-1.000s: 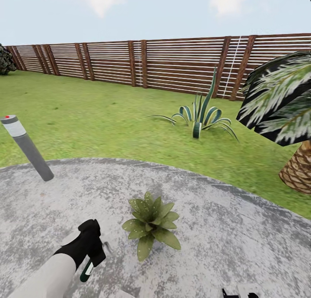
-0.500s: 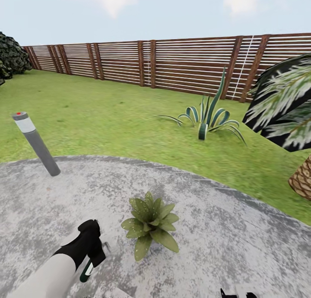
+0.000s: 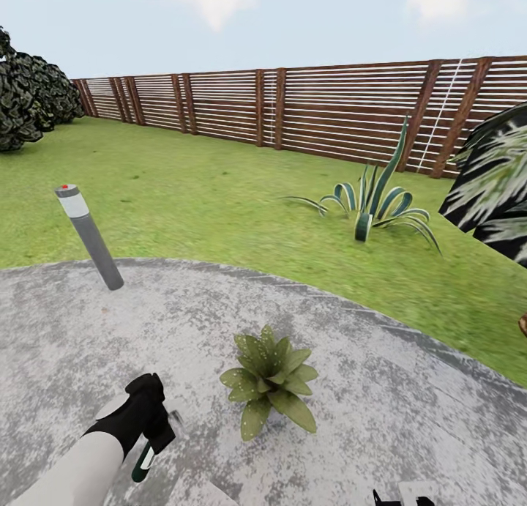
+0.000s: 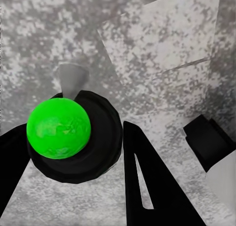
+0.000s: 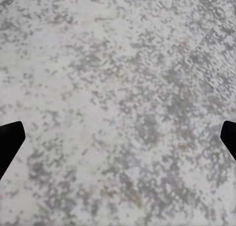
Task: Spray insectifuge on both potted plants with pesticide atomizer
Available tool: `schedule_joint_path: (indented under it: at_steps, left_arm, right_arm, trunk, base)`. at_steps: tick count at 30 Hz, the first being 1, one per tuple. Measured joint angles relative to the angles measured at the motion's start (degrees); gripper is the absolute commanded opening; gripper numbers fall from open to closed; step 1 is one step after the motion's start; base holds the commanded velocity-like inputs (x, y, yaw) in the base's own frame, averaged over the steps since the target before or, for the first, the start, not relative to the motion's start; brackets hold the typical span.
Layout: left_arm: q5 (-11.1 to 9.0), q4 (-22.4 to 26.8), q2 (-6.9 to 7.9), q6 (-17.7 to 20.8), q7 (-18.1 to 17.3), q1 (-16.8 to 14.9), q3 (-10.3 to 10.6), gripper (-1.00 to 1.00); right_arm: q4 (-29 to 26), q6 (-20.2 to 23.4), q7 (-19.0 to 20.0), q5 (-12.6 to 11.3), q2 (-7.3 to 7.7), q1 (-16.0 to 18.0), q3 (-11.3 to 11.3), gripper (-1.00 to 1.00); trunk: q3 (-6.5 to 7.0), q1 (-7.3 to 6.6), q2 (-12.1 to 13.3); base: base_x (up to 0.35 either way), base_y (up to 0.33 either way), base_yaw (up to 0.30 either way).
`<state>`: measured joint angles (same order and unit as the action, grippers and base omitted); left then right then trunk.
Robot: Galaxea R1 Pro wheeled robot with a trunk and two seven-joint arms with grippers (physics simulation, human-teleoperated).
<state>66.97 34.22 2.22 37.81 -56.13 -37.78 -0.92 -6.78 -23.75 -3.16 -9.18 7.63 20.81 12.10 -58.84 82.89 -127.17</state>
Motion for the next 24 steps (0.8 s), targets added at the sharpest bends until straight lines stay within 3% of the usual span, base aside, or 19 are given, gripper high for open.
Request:
schedule_joint_path:
  at_steps: [5, 15, 24]
  left_arm:
    - [0.0, 0.1, -0.09, 0.0, 0.1, 0.0, 0.0, -1.00]
    - [0.0, 0.2, -0.70, 0.0, 0.1, 0.0, 0.0, -1.00]
    - [-0.1, 0.5, -0.75, 0.0, 0.2, 0.0, 0.0, -1.00]
  right_arm:
    - [0.0, 0.0, 0.0, 0.0, 0.00, 0.0, 0.0, 1.00]
    - [0.0, 0.0, 0.0, 0.0, 0.04, 0.0, 0.0, 1.00]
    - [0.0, 0.0, -0.1, 0.0, 0.02, 0.0, 0.0, 1.00]
  trunk:
    - [0.00, 0.00, 0.0]
    - [0.00, 0.00, 0.0]
    - [0.00, 0.00, 0.0]
  base:
    - [0.000, -0.052, 0.000]
    - [0.000, -0.261, 0.002]
    - [0.000, -0.274, 0.243]
